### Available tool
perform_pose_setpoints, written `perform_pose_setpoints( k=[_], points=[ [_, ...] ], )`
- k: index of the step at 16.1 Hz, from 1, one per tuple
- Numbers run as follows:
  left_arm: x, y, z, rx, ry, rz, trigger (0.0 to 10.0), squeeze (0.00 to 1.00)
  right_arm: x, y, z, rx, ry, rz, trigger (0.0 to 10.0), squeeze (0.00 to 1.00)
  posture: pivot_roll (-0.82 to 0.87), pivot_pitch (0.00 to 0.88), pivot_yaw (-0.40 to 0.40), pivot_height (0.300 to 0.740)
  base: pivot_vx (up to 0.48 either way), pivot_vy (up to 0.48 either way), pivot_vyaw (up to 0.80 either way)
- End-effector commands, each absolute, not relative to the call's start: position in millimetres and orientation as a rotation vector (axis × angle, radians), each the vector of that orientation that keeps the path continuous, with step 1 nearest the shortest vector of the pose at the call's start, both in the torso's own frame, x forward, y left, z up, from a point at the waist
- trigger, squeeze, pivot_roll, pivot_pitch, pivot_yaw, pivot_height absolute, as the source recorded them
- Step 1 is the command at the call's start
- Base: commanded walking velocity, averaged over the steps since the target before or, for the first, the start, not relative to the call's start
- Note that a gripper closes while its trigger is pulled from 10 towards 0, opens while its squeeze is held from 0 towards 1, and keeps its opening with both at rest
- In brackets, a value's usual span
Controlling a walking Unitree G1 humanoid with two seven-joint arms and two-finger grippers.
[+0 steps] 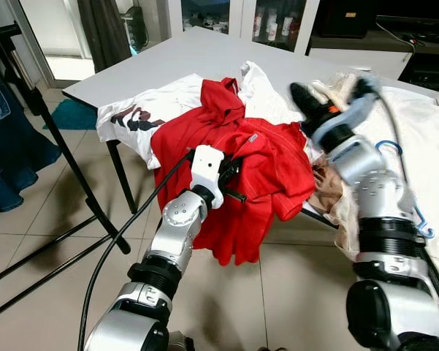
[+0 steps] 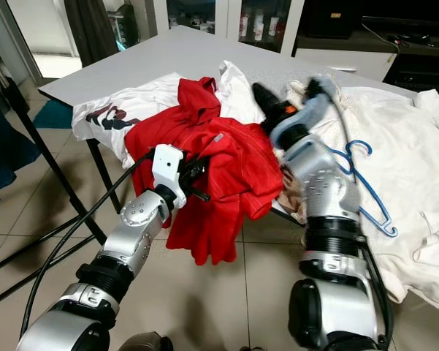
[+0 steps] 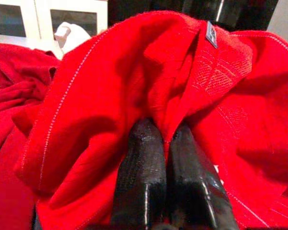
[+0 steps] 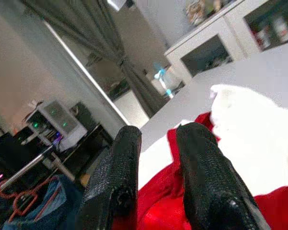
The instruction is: Hang hanger
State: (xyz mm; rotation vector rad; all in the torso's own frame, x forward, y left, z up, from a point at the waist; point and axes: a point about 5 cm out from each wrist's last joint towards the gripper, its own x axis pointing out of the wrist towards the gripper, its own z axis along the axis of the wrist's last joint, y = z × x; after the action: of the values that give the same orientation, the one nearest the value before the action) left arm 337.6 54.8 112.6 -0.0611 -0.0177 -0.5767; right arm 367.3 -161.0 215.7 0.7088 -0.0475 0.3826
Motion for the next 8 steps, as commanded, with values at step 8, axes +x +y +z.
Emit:
perform_pose_setpoints(
  k=[8],
  points=[
    [357.8, 76.6, 148.9, -0.182, -0.153, -0.350, 0.9, 0.00, 336.5, -186.7, 196.7, 0.137, -0.236, 0.086, 10.0, 0.00, 0.08, 0.000, 0.006, 0.740, 0.000, 0.000, 0.00]
  ],
)
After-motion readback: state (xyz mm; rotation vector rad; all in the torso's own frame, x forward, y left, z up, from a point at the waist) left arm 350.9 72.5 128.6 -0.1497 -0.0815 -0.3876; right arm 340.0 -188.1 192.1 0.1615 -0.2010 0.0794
